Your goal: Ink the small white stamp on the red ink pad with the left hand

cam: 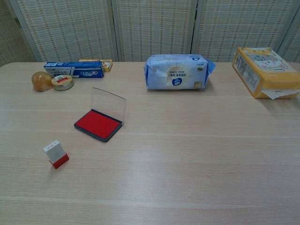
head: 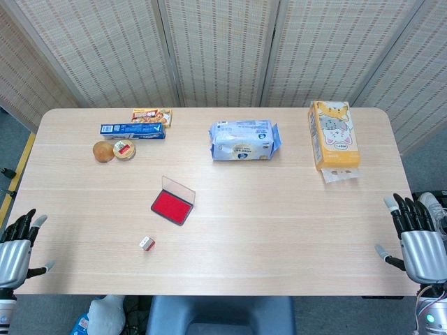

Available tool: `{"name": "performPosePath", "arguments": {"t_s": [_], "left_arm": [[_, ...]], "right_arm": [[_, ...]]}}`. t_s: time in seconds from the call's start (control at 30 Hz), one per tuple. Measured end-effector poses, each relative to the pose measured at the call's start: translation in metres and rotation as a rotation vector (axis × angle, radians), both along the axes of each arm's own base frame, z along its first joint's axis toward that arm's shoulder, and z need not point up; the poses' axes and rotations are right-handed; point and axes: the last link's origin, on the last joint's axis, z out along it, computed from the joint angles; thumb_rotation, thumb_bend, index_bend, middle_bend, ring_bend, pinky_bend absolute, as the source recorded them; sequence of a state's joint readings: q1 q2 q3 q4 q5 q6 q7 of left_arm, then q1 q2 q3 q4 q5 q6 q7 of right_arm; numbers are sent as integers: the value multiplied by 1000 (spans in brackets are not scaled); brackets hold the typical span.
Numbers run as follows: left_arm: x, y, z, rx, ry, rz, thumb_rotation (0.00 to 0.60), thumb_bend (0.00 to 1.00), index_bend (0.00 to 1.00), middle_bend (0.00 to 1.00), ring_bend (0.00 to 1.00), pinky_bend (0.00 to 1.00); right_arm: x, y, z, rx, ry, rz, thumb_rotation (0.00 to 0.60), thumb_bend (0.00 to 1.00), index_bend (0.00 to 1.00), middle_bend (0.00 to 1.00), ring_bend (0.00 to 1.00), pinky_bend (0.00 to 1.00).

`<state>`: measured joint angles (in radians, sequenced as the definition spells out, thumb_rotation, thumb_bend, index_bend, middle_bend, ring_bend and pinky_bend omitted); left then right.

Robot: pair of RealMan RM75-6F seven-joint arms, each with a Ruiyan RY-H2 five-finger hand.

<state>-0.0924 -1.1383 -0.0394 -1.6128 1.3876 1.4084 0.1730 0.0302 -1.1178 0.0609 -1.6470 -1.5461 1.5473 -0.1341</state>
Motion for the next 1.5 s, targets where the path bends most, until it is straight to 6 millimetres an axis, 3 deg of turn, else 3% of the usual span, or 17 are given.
{"name": "performPosePath", "arguments": {"t_s": [0.7, 0.77, 0.83, 0.97, 1.1, 1.17, 1.27, 1.5], "left_arm": [[0, 0, 2, -1, -5, -6, 600, 113, 139, 15, 0, 152], [1, 0, 3, -2, -6, -18, 600, 113, 140, 71, 0, 152], [4, 0, 2, -5, -15, -41, 600, 113, 159, 203, 34, 152], [12, -1, 2, -24, -54, -114, 600, 113, 242, 517, 265, 214], [18, 1, 4, -52, -93, -203, 600, 112, 314, 824, 560, 462], [22, 5, 5, -68, -77, -253, 600, 113, 349, 926, 675, 577], [28, 11, 4, -100, -61, -313, 600, 113, 386, 997, 771, 661], [48, 30, -15, -263, -80, -450, 600, 177, 408, 1000, 810, 681]], "right_arm": [[0, 0, 0, -5, 4, -5, 600, 182, 0, 0, 0, 0], [-1, -1, 0, 1, 8, -7, 600, 181, 0, 0, 0, 0], [-1, 0, 0, 2, 5, -6, 600, 181, 0, 0, 0, 0], [-1, 3, 0, -4, 7, -7, 600, 182, 0, 0, 0, 0], [-1, 3, 0, -6, 9, -8, 600, 181, 0, 0, 0, 0], [0, 2, -2, -4, 11, -8, 600, 181, 0, 0, 0, 0], [0, 1, -2, -1, 13, -10, 600, 181, 0, 0, 0, 0], [-1, 1, -1, -3, 8, -14, 600, 182, 0, 0, 0, 0]]}}
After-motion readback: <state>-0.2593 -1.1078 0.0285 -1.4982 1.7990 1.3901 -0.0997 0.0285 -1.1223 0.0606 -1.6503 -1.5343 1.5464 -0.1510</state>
